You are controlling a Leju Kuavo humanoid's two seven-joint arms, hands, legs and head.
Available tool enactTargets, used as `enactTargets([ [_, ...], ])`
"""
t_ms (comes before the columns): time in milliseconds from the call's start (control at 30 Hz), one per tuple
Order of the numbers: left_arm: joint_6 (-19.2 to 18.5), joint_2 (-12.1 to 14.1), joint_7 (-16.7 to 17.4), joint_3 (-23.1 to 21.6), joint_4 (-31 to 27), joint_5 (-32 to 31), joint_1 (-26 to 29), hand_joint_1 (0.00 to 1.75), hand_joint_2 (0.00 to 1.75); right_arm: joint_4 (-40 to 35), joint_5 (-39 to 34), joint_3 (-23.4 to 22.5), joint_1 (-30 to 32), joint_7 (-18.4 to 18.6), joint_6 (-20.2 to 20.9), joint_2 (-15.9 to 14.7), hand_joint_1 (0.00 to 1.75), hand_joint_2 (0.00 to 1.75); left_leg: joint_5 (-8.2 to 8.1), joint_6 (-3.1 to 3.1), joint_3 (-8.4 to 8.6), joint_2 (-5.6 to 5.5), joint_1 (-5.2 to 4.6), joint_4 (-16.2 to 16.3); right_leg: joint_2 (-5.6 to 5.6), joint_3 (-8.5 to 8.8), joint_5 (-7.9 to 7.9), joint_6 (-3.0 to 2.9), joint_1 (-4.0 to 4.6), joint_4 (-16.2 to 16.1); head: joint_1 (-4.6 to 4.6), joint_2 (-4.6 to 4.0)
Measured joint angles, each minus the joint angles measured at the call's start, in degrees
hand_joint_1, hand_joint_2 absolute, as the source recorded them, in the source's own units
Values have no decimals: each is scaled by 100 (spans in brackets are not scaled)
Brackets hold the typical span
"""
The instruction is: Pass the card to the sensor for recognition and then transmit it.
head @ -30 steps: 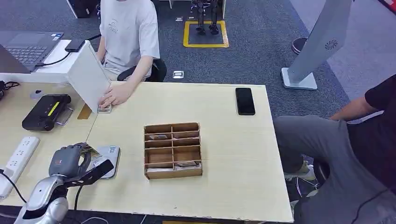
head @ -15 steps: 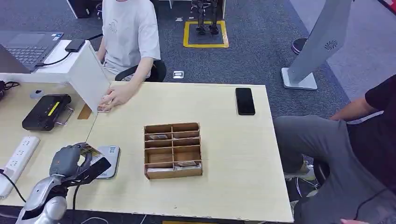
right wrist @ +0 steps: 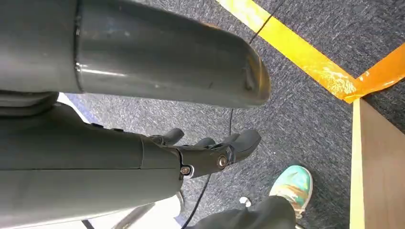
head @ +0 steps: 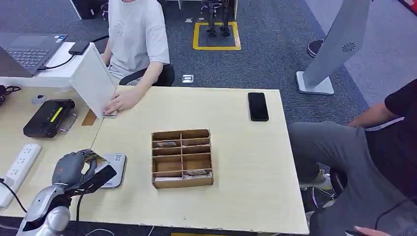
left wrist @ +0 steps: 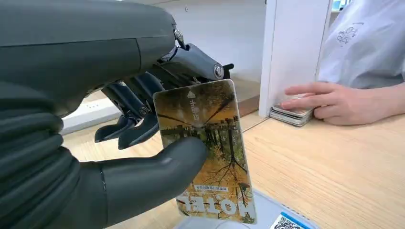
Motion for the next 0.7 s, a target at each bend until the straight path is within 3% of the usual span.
enactTargets([
  [400,-31,-65,-151,13,-101,407,0,175,175,50,9,-2,-5,7,-28,0,0,0,0,0,0,0,0,0,0,0,0,0,0,0,0,0],
  [700,-472,-66,-210,-2,-114,372,186,175,175,81,46,0,-42,7,-7,-2,0,0,0,0,0,0,0,0,1,-1,0,0,0,0,0,0],
])
